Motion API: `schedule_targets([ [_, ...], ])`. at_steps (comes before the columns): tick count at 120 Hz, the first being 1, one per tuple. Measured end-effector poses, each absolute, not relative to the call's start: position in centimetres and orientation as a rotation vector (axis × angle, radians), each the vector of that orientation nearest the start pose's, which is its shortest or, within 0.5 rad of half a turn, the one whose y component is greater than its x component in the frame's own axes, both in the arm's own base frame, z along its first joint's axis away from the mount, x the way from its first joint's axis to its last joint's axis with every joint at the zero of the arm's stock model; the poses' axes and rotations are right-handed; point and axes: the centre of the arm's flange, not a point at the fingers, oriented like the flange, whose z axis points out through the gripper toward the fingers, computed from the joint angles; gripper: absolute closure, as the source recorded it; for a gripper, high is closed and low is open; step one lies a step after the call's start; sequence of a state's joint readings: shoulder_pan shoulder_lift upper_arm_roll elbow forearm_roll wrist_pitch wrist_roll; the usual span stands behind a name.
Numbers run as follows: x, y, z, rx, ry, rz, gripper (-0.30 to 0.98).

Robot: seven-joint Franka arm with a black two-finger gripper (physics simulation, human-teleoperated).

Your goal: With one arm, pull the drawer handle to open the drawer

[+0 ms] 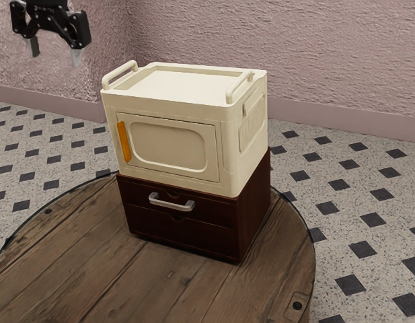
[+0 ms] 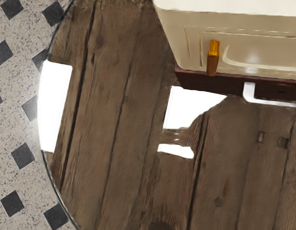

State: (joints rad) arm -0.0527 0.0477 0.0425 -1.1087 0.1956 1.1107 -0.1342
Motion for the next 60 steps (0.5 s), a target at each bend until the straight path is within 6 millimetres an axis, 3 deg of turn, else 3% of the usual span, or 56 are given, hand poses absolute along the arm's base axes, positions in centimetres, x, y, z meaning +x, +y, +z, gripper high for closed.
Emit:
schedule_targets([
  [18, 50.3, -1.4, 78.6, -2.946, -0.230, -0.173, 0.00],
  [33, 49.4, -7.0, 80.2, -2.942, 0.102, -0.281, 0.00],
  [42, 48.8, -10.9, 80.0, -2.933, 0.352, -0.291, 0.00],
  [52, 45.0, -14.3, 79.5, -2.881, 0.606, -0.279, 0.00],
  [60, 41.6, -14.6, 78.7, -2.827, 0.701, -0.267, 0.00],
])
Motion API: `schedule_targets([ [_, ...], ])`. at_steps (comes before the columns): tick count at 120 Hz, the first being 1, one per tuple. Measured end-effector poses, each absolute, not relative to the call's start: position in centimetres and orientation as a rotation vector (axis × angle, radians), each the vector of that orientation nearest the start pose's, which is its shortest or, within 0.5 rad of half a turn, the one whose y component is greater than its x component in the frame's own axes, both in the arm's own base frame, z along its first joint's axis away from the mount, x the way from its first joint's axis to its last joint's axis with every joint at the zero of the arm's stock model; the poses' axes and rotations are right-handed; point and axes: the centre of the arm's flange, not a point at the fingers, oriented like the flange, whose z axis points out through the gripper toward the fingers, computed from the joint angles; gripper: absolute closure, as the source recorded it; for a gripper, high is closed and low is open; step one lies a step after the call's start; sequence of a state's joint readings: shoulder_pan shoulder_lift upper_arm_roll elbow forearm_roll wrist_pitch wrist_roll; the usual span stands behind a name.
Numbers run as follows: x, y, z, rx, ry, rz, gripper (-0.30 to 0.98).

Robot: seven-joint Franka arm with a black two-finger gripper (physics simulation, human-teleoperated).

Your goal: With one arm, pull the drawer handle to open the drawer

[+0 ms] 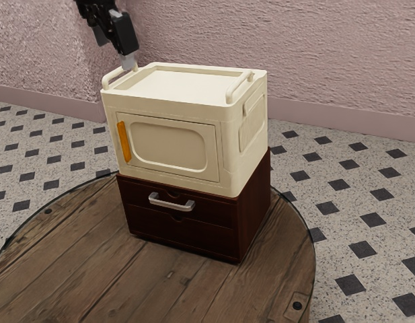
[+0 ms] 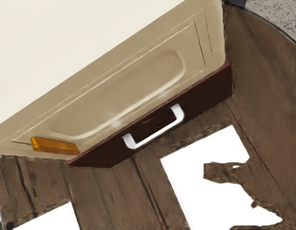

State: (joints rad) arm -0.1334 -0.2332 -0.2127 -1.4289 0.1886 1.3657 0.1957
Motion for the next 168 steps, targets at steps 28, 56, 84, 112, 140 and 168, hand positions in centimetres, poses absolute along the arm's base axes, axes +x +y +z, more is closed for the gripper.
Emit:
schedule_targets([
  [28, 38.1, -15.6, 67.6, -2.686, 1.019, -0.119, 0.00],
  [56, 39.8, -16.3, 58.2, -2.524, 1.357, -0.116, 0.00],
  [84, 41.3, -17.5, 53.7, -2.370, 1.592, -0.159, 0.00],
  [112, 41.3, -18.4, 49.4, -2.244, 1.759, -0.175, 0.00],
  [140, 43.2, -16.6, 46.3, -2.132, 1.797, -0.217, 0.00],
  [168, 45.3, -15.7, 43.0, -2.078, 1.846, -0.217, 0.00],
])
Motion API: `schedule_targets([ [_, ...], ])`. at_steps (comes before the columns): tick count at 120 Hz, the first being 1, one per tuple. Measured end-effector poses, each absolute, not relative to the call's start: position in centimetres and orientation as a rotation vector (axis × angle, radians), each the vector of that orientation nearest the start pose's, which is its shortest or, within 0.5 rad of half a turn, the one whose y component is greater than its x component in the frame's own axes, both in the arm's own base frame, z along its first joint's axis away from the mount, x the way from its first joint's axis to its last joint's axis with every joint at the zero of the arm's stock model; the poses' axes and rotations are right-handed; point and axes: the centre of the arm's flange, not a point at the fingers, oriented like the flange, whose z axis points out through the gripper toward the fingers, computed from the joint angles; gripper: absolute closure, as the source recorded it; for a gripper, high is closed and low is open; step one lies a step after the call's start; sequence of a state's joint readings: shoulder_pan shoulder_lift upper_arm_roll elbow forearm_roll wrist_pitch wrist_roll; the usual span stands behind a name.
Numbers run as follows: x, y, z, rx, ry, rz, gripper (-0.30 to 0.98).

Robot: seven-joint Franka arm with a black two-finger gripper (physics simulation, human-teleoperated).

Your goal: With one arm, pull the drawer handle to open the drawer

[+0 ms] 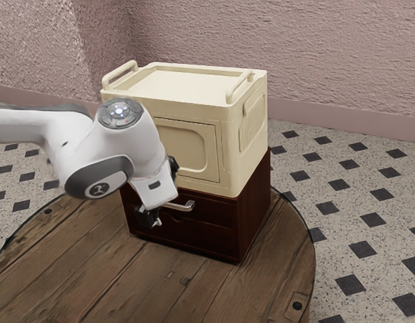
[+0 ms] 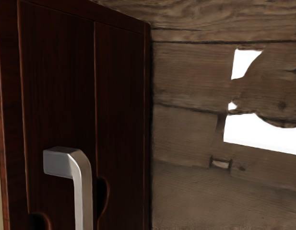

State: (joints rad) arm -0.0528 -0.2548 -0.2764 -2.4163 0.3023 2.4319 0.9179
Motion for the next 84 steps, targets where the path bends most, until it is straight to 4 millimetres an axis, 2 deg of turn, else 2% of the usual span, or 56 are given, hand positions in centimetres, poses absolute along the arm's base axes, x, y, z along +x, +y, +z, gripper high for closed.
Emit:
schedule_targets([
  [28, 45.5, -13.9, 40.8, -2.066, 1.850, -0.209, 0.00],
  [54, 46.2, -13.9, 39.6, -2.043, 1.863, -0.254, 0.00],
  [74, 47.3, -12.8, 37.3, -2.078, 1.860, -0.250, 0.00],
  [84, 47.7, -12.7, 36.9, -2.083, 1.861, -0.259, 0.00],
])
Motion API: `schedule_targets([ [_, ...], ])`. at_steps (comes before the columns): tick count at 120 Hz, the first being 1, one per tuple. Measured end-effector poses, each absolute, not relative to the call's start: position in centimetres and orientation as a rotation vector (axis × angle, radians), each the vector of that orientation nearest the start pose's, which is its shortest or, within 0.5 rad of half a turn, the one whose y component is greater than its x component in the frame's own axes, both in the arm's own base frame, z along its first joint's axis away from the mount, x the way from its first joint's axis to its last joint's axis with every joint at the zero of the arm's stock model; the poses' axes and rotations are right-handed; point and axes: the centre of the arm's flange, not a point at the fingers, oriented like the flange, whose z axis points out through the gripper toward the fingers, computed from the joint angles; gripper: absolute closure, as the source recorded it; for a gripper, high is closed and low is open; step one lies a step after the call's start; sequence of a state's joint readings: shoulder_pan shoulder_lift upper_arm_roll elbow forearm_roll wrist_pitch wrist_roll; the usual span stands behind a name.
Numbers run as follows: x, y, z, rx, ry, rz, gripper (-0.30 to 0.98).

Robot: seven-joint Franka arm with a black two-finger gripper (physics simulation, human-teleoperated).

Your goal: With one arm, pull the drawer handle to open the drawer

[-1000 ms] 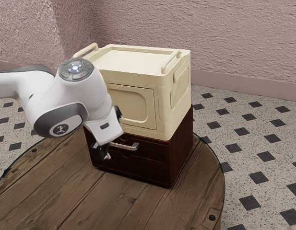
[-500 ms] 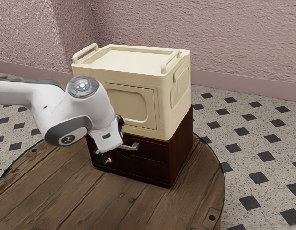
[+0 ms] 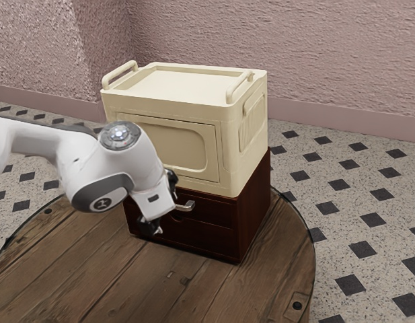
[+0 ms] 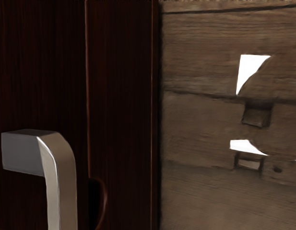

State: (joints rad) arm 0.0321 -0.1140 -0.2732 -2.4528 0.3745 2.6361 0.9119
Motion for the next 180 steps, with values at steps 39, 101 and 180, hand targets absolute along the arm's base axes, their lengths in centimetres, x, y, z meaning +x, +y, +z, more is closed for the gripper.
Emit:
schedule_targets([
  [39, 48.9, -10.8, 34.7, -2.142, 1.835, -0.247, -0.01],
  [101, 48.7, -11.3, 33.4, -2.136, 1.860, -0.241, 0.00],
  [180, 43.9, -11.5, 33.6, -2.108, 1.872, -0.197, 0.01],
])
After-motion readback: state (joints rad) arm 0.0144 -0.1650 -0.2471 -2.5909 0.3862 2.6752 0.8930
